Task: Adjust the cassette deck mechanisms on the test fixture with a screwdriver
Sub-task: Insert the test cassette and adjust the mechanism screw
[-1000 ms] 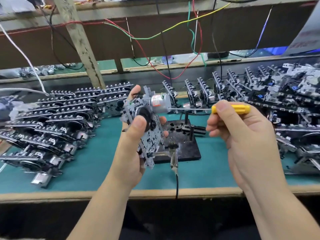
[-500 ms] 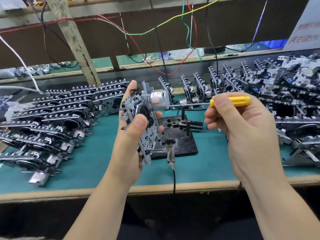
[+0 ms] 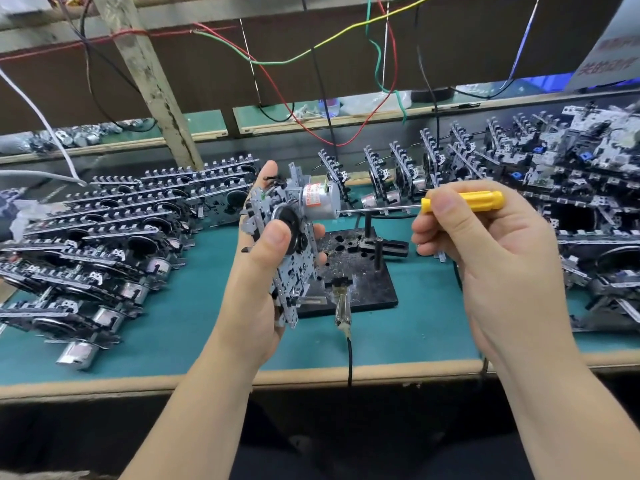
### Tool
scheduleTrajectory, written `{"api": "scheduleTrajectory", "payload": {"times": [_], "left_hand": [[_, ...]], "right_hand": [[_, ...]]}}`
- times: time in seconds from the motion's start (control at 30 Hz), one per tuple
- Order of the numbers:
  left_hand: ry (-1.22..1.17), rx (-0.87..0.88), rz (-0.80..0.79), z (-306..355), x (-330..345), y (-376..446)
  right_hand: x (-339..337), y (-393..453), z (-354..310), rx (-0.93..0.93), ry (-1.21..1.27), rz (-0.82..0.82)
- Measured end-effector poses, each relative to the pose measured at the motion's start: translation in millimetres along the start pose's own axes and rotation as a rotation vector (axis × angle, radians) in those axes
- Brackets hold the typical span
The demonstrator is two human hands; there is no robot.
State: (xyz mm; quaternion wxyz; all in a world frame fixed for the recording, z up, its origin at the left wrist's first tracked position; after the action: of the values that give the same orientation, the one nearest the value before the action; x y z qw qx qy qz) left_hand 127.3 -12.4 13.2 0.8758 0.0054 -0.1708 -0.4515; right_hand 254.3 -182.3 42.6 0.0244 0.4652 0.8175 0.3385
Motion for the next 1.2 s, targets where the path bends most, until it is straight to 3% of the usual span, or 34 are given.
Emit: {"api": "scheduleTrajectory", "payload": {"times": [0.1,0.17,0.3,0.4,0.5,0.73,1.1,1.2], "left_hand": [[0.212,0.069,0.019,14.7,-5.3,13.6],[0.624,0.130,0.023,29.3,-4.8,33.6],[1.386,0.094,-0.177,17.0,16.6,81.7],[1.645,0.024,-0.302,-11.5,26.0,103.5],[1.721,-0.043,-0.355,-34.7,24.7,110.4],[1.777,-0.009,-0.369,-43.2,22.2,113.9],[1.799,0.043,-0.362,-46.9,23.3,114.7],[1.685,0.013,-0.394,-42.2,22.7,112.9]], "right_hand": [[-18.7,2.2,2.3,-0.004,0.026,0.136],[-32.9,3.9,4.0,-0.011,0.013,0.219],[-43.8,3.0,10.2,-0.008,-0.024,0.266],[-47.7,-0.4,14.6,0.009,-0.071,0.238],[-58.6,-3.2,17.7,0.030,-0.094,0.249],[-71.2,-3.8,32.1,0.077,-0.122,0.258],[-30.3,8.4,42.6,0.047,-0.136,0.010],[-4.9,12.4,50.1,0.029,-0.248,-0.180]]}}
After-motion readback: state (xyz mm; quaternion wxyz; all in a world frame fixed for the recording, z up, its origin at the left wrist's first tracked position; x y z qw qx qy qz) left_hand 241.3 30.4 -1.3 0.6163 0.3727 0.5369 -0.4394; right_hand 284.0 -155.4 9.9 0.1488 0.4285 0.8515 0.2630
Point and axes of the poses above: each hand's wrist, its own y-axis towards the middle knuckle, its own x-axis out of the palm, z = x × y, the point moved 7 cm from there along y, towards the middle knuckle, and after that the axes turned 8 degrees about -x, right-handed, at the moved point
